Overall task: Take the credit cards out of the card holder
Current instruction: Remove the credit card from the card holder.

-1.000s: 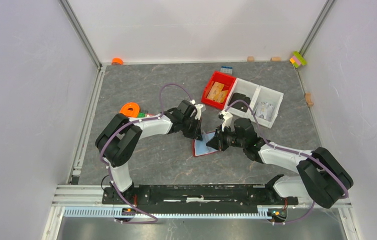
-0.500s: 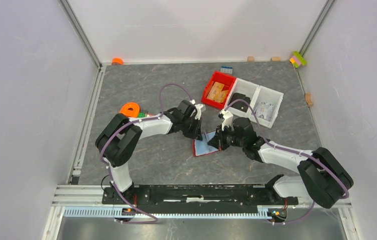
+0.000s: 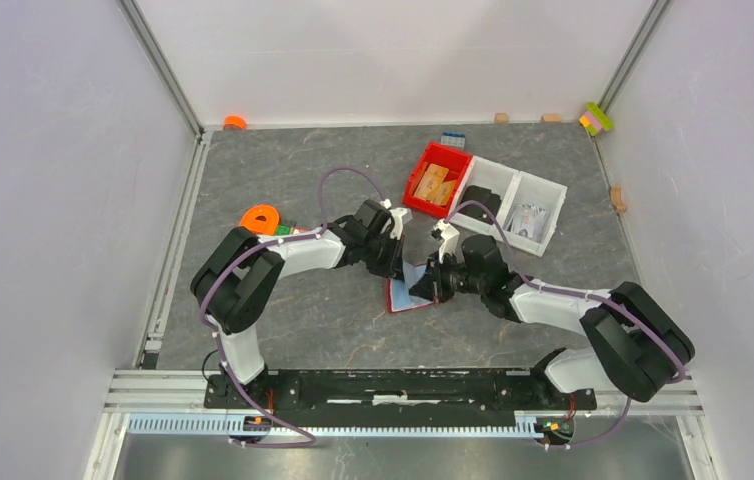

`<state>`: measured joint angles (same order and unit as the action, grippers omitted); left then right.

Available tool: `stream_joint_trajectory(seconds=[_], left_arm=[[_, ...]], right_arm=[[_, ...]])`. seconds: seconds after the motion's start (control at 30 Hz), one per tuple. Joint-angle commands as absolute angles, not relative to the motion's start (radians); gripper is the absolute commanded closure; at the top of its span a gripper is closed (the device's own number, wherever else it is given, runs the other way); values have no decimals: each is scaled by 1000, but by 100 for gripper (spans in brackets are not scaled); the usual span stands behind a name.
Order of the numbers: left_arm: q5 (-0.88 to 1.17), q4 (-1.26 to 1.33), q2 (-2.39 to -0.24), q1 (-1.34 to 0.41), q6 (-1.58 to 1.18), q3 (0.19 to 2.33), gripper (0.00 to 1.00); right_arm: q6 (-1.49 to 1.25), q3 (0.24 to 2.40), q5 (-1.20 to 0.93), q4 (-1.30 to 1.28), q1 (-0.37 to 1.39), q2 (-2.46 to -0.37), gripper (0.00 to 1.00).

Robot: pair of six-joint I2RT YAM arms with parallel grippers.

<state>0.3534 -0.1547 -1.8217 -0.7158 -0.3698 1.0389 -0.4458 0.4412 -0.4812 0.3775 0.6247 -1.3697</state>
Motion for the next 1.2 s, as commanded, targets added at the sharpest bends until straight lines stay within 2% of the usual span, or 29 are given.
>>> stream_joint_trajectory(seconds=[0.0, 0.33, 0.53, 0.63, 0.67, 0.7, 0.73, 0.77, 0.83, 0.93, 1.17], left_arm=[[387, -130, -1810, -723, -373, 1042, 95], [384, -139, -1817, -723, -374, 1046, 95], [379, -146, -1822, -722, -377, 1051, 95], [380, -146, -1821, -723, -377, 1051, 95], [382, -146, -1820, -723, -377, 1049, 96], [384, -146, -1818, -723, -379, 1049, 96], [386, -143, -1817, -723, -379, 1048, 95], [388, -142, -1815, -723, -380, 1046, 96], [390, -140, -1812, -723, -381, 1043, 95], [395, -135, -1809, -723, -383, 1042, 95], [411, -131, -1798, -723, -386, 1037, 95]], right_arm=[[-438, 445, -469, 384, 626, -1347, 100], [-469, 410, -475, 436, 617, -1290, 100], [-425, 410, -324, 337, 612, -1222, 100], [-413, 427, -322, 311, 612, -1244, 100], [-409, 432, -341, 314, 612, -1256, 94], [-405, 432, -364, 325, 613, -1262, 79], [-405, 427, -377, 335, 613, -1264, 59], [-405, 423, -378, 343, 615, -1260, 48], [-400, 418, -366, 341, 618, -1244, 38], [-397, 411, -365, 349, 621, -1233, 31], [-384, 435, -343, 327, 624, -1293, 31]])
